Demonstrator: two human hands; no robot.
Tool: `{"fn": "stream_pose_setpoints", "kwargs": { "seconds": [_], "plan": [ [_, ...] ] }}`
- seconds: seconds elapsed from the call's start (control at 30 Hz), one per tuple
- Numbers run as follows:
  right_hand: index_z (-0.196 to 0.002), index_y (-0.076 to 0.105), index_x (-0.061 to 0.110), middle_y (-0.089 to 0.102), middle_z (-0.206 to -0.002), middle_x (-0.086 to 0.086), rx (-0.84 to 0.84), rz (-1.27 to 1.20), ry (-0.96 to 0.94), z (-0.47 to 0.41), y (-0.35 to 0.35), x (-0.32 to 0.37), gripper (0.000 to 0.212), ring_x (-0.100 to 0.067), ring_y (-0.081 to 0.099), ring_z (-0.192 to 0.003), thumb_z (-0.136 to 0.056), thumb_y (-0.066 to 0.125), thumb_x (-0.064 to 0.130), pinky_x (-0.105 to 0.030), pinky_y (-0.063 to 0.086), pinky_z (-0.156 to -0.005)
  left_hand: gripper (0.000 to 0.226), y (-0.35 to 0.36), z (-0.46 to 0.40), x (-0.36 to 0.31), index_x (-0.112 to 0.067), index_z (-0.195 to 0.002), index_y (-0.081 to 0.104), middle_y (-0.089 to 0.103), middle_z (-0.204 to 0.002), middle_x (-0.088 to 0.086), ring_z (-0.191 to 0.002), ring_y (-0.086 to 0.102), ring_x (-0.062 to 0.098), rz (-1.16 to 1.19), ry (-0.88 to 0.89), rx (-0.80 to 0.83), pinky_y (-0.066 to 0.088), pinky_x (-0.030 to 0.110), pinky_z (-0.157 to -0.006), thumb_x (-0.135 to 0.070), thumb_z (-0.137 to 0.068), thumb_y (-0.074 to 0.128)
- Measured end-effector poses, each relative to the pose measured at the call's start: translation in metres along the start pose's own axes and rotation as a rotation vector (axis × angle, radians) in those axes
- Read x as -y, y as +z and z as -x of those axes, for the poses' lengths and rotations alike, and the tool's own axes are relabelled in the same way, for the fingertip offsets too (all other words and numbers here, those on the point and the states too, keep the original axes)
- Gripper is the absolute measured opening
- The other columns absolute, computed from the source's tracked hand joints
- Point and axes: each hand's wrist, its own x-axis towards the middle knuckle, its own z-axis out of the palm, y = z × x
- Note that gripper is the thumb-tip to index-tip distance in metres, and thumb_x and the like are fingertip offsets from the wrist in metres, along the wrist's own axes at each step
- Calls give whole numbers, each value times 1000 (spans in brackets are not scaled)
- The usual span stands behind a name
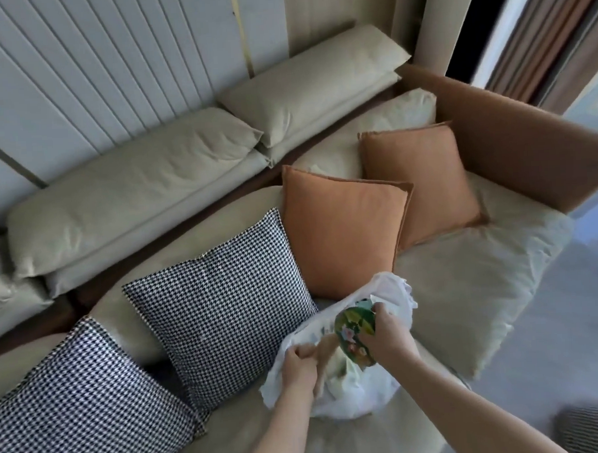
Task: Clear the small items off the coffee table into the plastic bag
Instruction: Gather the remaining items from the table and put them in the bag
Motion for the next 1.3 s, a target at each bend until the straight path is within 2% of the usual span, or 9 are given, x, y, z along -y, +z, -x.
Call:
{"fn": "stream_pose_setpoints", "kwargs": {
  "seconds": [0.13, 0.23, 0.33, 0.47, 0.6, 0.7, 0.9, 1.03, 1.3],
  "plan": [
    [-120, 40, 10, 45, -107, -1, 83, -18, 32, -30, 15, -3, 32, -15, 45, -83, -93, 47, 25, -25, 39, -60, 27, 10, -20, 0, -18, -118, 52, 60, -117, 10, -106, 58, 31, -33, -90, -13, 48, 45, -98, -21, -92, 54],
    [-127, 36, 10, 44, -121, -5, 159, 70, 49, -42, 24, -13, 33, -18, 47, -87, -95, 39, 21, -24, 38, -57, 34, 13, -25, 4, -15, -125, 52, 61, -120, 10, -108, 59, 27, -135, -109, -28, 48, 38, -95, -27, -94, 52],
    [-138, 28, 14, 43, -130, -8, 262, 221, 80, -43, 25, -24, 55, -26, 53, -108, -86, 40, 1, -35, 50, -74, 36, 13, -28, 8, -10, -128, 52, 66, -108, 10, -89, 62, 21, -243, -78, -30, 53, 32, -79, -21, -94, 49],
    [-132, 34, 14, 41, -129, -8, 290, 250, 94, -36, 19, -35, 51, -28, 54, -111, -84, 41, -2, -44, 52, -86, 42, 13, -22, 3, -13, -135, 45, 61, -120, 11, -103, 60, 27, -340, -42, 23, 49, 30, -79, -23, -94, 51],
    [-133, 38, 15, 48, -129, -6, 241, 207, 58, -22, 5, -37, 45, -25, 54, -113, -88, 44, 6, -38, 52, -87, 15, 15, -4, -9, -26, -95, 62, 67, -75, -1, -69, 61, 15, -338, 9, 120, 51, 27, -65, -18, -91, 50],
    [-128, 43, 15, 54, -121, -4, 186, 202, 47, -3, -7, -37, 38, -23, 58, -106, -90, 48, 11, -35, 53, -82, 23, 13, 13, -15, -30, -72, 53, 60, -63, -4, -59, 54, 11, -365, 64, 184, 44, 22, -60, -14, -88, 51],
    [-132, 44, 17, 54, -127, -2, 38, 137, 39, 57, -21, -47, 41, -22, 55, -113, -91, 48, 20, -33, 50, -89, 16, -1, 50, -18, -32, -98, 50, 62, -74, -2, -66, 54, 11, -414, 218, 285, 45, 25, -64, -17, -92, 49],
    [-133, 47, 19, 52, -132, -1, -56, 58, 77, 101, -22, -66, 42, -21, 52, -120, -92, 49, 25, -28, 45, -93, 10, 1, 76, -20, -27, -91, 58, 66, -87, 1, -79, 62, 18, -519, 384, 351, 53, 34, -79, -19, -89, 52],
    [-126, 54, 21, 57, -126, -1, -232, -72, 261, 186, -31, -125, 37, -21, 54, -117, -92, 50, 35, -27, 45, -93, 29, 62, 141, 0, -4, -114, 62, 65, -116, 16, -109, 61, 33, -736, 606, 542, 49, 37, -96, -18, -88, 62]
  ]
}}
